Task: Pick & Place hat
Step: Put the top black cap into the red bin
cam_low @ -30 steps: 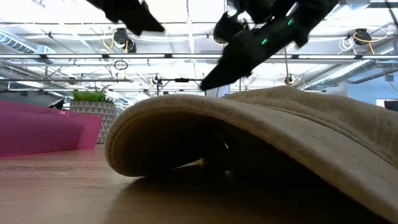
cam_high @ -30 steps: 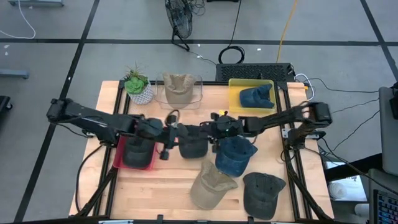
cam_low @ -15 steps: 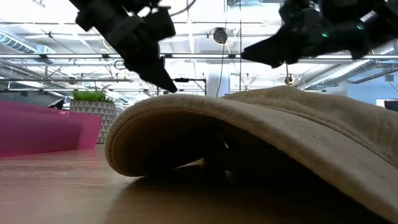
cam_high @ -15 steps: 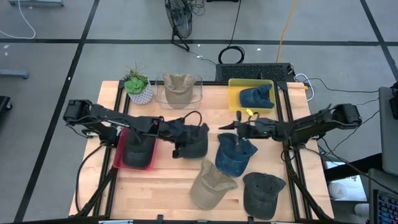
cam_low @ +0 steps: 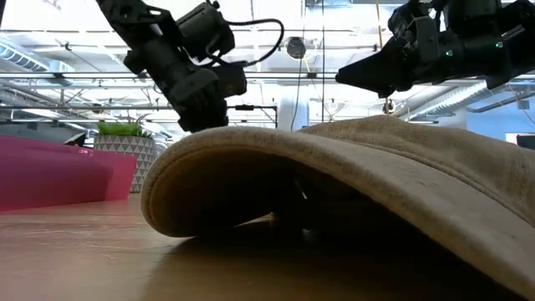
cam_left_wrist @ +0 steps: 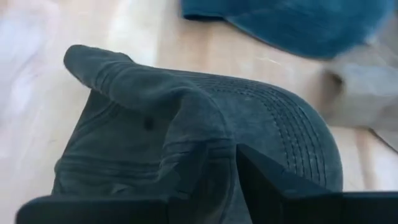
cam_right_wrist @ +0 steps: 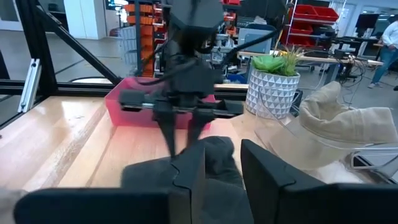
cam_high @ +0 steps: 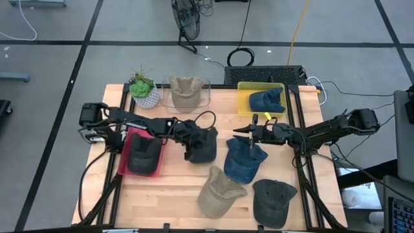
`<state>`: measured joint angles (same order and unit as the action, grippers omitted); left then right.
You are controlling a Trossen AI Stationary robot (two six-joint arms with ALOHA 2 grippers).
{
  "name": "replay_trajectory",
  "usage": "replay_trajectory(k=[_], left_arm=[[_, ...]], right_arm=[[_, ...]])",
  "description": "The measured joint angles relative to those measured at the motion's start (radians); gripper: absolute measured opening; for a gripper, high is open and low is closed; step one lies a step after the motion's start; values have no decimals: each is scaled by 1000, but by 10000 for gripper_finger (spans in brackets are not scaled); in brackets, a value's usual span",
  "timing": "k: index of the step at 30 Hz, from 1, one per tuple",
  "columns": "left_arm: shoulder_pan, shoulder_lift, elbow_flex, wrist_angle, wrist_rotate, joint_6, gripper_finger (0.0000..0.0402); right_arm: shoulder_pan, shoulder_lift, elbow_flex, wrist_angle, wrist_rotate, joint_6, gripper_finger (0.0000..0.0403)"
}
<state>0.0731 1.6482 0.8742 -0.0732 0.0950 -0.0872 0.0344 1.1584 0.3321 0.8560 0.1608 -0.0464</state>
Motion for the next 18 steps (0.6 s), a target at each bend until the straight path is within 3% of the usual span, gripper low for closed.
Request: replay_trajectory(k=[18], left_arm=[[27,-102,1,-15,-9,-9,97]], right_arm=[[-75,0,0,-18,0,-52,77]])
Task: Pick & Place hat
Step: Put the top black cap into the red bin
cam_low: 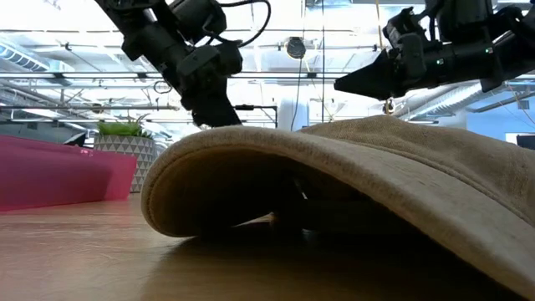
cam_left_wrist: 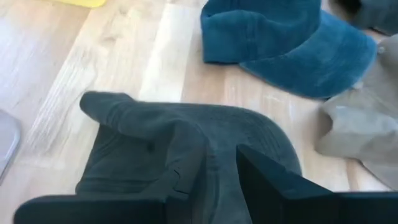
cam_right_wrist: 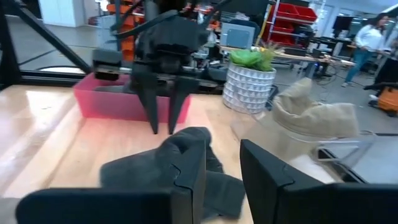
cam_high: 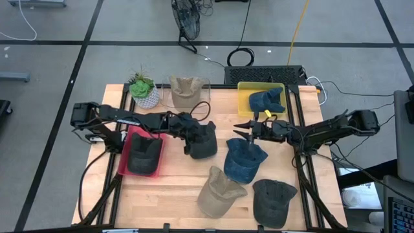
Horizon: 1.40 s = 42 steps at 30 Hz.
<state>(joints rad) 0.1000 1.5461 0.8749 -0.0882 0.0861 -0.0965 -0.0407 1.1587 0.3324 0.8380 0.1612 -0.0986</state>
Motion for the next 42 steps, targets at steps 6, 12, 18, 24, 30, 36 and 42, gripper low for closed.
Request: replay_trajectory(k=[6,12,18,24,30,36,42], left_arm=[[-4,70,0,-31,-141,-7,113],[22,107,0,-15,-96,-68,154],[9,119,0,-10,-87,-92,164],[-13,114,0,-6,-92,-84,134],[-44,114,0,-5,-83,-82,57],[-70,114,0,-4,-13,-98,19],[-68,100,0,-14,43,-34,58]], right_arm=[[-18,0,0,-28,-6,41,77],[-17,0,0,-72,-31,85,77],[-17,0,0,-84,-35,118,77],[5,0,0,-125,-34,139,77],[10,0,0,-125,-32,133,77],[10,0,0,-125,-32,133,77],[10,0,0,-164,-32,161,77]])
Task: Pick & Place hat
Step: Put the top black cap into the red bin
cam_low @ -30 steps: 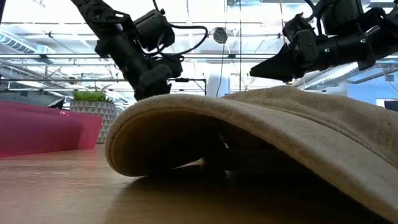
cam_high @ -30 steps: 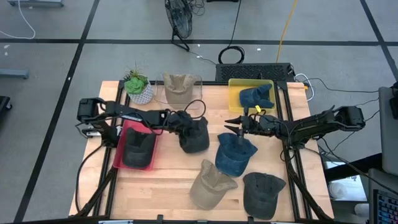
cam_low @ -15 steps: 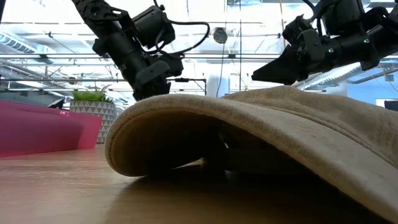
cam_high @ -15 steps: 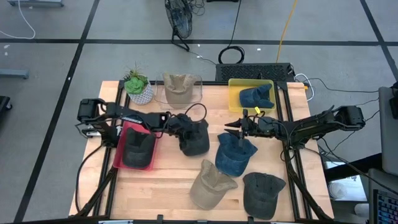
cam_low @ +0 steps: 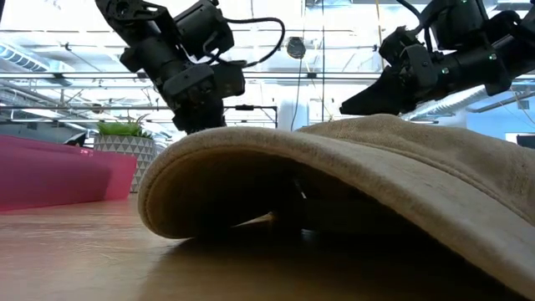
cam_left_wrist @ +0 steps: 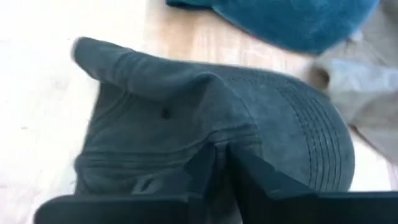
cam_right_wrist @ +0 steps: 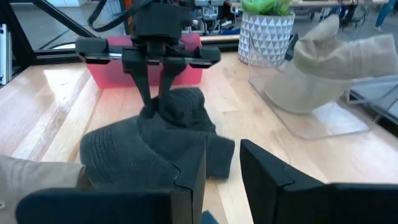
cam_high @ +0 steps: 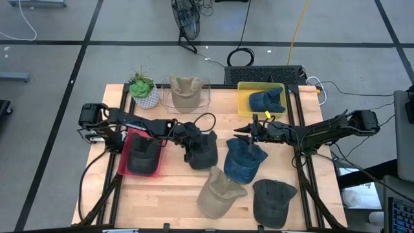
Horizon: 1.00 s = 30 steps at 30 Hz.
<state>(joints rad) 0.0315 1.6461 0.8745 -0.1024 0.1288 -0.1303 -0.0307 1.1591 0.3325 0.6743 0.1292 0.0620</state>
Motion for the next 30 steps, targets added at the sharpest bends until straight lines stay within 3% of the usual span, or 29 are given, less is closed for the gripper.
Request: replay_trajectory(k=[6,11,19,26,30], left_arm=[[2,1,0,-12,79,79,12],[9,-31,-1,-28,115,85,18],[19,-267,-1,-146,136,217,13],[18,-484,0,-450,128,227,6],[-3,-589,0,-629,58,199,17]], right_arm=[[0,0,0,-18,4,5,77],[0,0,0,-11,7,5,77],[0,0,0,-3,15,3,77],[4,0,0,-2,29,14,77],[13,0,0,8,29,1,77]])
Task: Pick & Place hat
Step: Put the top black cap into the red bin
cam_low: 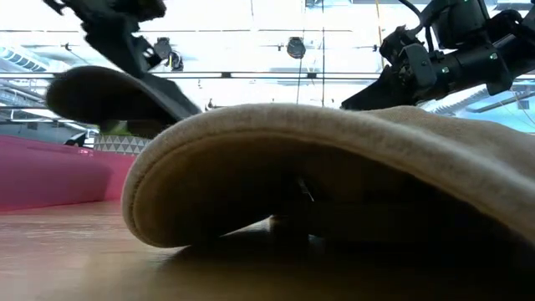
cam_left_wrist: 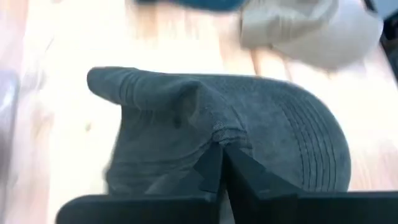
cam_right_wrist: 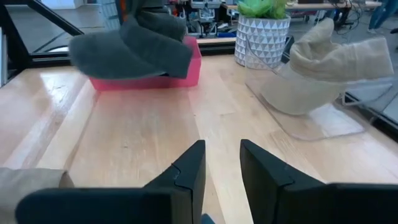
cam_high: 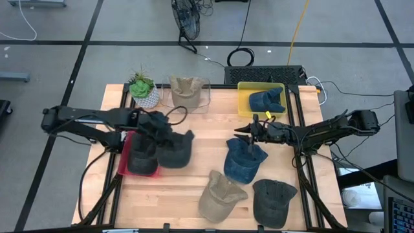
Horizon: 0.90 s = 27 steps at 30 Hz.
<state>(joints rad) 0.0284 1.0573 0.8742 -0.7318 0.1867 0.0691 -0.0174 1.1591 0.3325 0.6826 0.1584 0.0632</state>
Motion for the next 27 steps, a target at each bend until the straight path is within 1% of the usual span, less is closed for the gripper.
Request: replay_trajectory(k=[5,7,9,12,15,19,21,24,27], left_arm=[[-25,-116,0,-22,-4,-27,23],[-32,-155,0,-37,-6,-28,16],[-39,-186,0,-92,-10,-24,7],[-40,-223,0,-188,-12,-30,11],[-46,-246,0,-268,-14,-33,14],[-51,-254,0,-363,-14,-46,6],[-51,-254,0,-420,-17,-42,11],[-51,-254,0,-494,-59,-47,16],[-51,-254,0,-540,-77,-53,8]], right_arm=[[-1,0,0,8,2,-20,77],[-1,0,0,10,2,-18,77],[0,0,0,9,0,-7,77],[0,0,0,9,0,1,77],[0,0,0,10,-1,-3,77],[0,0,0,9,-1,-3,77],[0,0,0,9,-1,1,77],[0,0,0,10,-1,4,77],[0,0,0,9,-1,4,77]])
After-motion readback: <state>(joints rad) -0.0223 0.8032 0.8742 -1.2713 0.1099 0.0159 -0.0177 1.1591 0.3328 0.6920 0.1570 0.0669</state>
